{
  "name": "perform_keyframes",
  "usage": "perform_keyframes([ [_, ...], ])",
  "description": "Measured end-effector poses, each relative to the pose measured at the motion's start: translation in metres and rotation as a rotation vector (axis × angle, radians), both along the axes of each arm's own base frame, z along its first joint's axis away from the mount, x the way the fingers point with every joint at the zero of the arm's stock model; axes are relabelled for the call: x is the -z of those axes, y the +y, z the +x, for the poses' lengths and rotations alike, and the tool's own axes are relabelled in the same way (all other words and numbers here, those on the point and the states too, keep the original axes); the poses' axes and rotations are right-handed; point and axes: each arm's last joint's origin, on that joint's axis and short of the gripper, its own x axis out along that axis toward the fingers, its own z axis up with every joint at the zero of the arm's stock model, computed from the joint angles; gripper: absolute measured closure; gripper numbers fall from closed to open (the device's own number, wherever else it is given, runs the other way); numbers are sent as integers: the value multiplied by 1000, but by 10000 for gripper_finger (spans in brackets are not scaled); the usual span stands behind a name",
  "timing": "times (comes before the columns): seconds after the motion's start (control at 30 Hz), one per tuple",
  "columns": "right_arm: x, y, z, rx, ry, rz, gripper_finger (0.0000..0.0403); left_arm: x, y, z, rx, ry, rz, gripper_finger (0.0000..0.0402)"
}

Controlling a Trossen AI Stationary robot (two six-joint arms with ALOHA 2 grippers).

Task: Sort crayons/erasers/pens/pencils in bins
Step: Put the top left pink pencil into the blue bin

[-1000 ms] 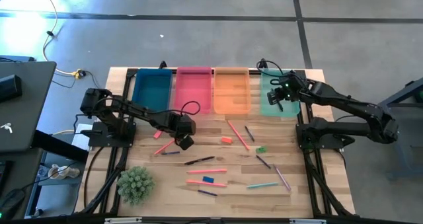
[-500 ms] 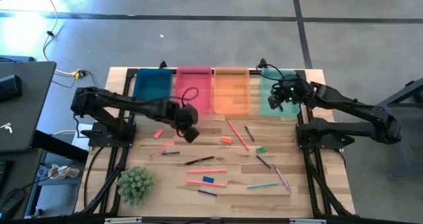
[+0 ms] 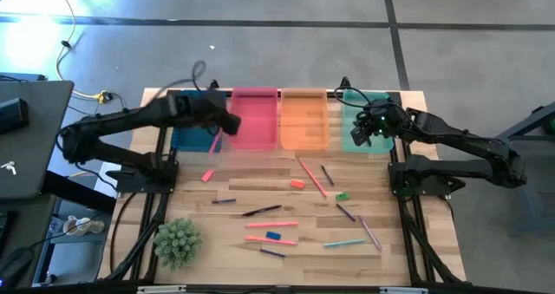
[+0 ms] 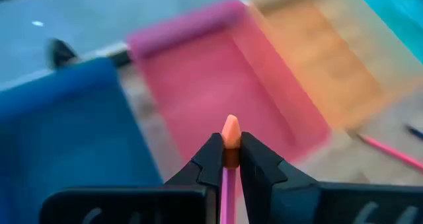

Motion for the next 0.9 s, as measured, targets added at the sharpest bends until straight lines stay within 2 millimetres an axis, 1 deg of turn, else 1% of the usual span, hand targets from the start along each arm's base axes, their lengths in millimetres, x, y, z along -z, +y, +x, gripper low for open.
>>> perform_keyframes([
  [0.13, -3, -1, 2, 33, -60, 8, 279, -5, 24, -22, -71, 42, 41, 383],
  [0.23, -5, -2, 4, 66, -111, 13, 279, -1, 43, -35, -106, 106, 41, 383],
  [0.3, -6, -3, 5, 82, -128, 7, 279, 4, 55, -42, -116, 115, 9, 383],
  [0.4, -6, -3, 5, 93, -129, -1, 279, 22, 70, -51, -133, 148, -54, 383],
  [0.57, -6, -3, 5, 124, -153, 21, 279, 49, 86, -55, -92, 176, -120, 383],
  [0.63, -6, -3, 4, 131, -155, 21, 279, 56, 91, -54, -93, 175, -125, 383],
  [0.83, -7, -3, 5, 169, -195, 53, 279, 81, 102, -46, -65, 236, -201, 383],
  [0.9, -9, -3, 7, 150, -230, 66, 279, 90, 106, -44, -55, 263, -230, 383],
])
